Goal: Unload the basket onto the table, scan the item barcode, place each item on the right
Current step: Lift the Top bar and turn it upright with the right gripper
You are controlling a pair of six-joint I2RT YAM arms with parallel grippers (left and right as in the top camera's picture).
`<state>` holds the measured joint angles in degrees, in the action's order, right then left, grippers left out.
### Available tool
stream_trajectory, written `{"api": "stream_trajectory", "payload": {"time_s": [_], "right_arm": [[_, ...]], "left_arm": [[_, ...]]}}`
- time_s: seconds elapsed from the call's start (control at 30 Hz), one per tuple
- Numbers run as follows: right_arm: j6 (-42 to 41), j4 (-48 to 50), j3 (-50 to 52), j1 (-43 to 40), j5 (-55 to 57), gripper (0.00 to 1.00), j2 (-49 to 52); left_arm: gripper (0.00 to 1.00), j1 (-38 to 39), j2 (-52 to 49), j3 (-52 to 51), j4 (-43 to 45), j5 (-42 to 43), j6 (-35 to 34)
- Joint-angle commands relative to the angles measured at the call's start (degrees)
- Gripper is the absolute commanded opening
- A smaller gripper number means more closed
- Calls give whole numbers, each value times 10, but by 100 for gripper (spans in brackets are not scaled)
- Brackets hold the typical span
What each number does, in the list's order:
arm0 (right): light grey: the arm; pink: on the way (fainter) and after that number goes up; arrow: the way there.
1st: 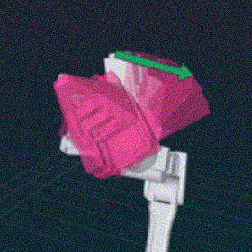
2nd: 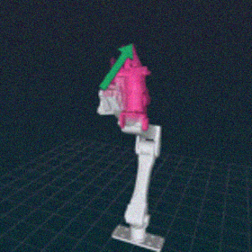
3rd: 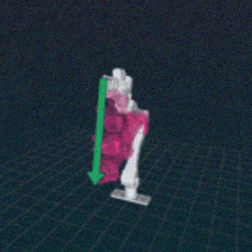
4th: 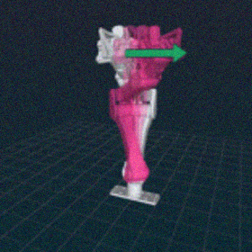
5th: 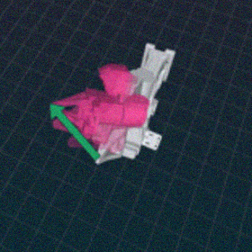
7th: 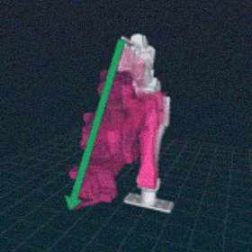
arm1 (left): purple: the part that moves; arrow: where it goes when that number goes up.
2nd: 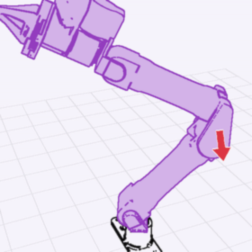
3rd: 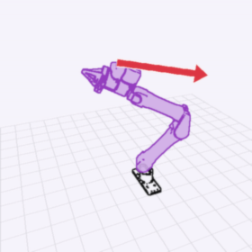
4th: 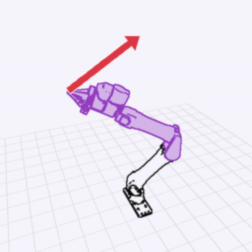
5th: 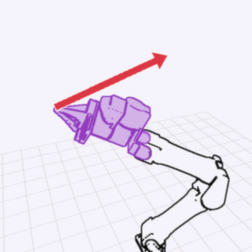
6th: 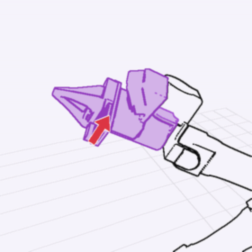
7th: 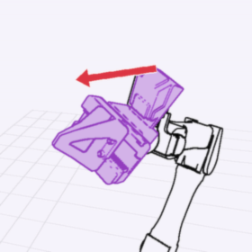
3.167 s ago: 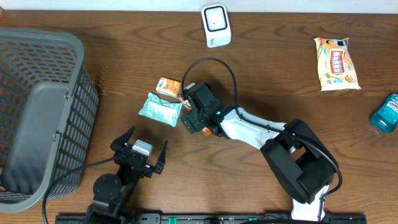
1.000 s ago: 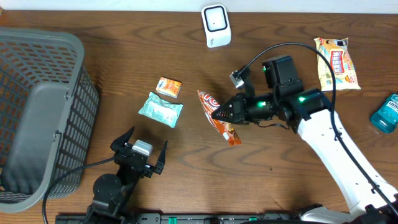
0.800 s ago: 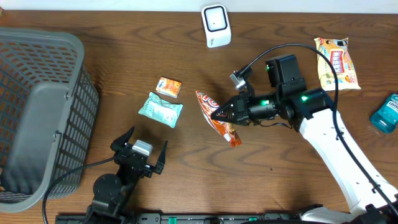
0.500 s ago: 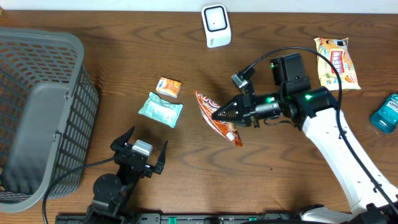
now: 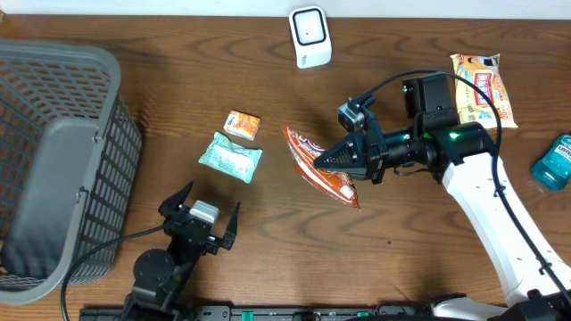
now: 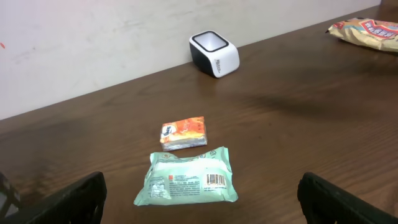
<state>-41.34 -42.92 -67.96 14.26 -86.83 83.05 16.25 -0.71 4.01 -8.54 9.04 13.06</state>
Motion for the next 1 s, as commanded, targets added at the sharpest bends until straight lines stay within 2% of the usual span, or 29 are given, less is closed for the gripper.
{"api": "stream_trajectory", "payload": {"time_s": [0.0, 0.2, 0.4, 0.6, 0.77, 0.87, 0.97], "right_arm": [[43, -8, -5, -3, -27, 1, 2], [127, -55, -5, -3, -27, 1, 2], [185, -59, -5, -3, -27, 1, 2], [335, -64, -5, -3, -27, 1, 2], [369, -57, -5, -3, -23, 1, 2], [393, -61, -5, -3, 77, 1, 2], [387, -68, -5, 2, 263, 1, 2]], "left_arm": [[98, 2, 1, -9, -14, 3, -7], [98, 2, 1, -9, -14, 3, -7], [98, 2, 1, -9, -14, 3, -7], [98, 2, 1, -9, -14, 3, -7], [98, 2, 1, -9, -14, 3, -7], [98, 2, 1, -9, -14, 3, -7], [98, 2, 1, -9, -14, 3, -7]]}}
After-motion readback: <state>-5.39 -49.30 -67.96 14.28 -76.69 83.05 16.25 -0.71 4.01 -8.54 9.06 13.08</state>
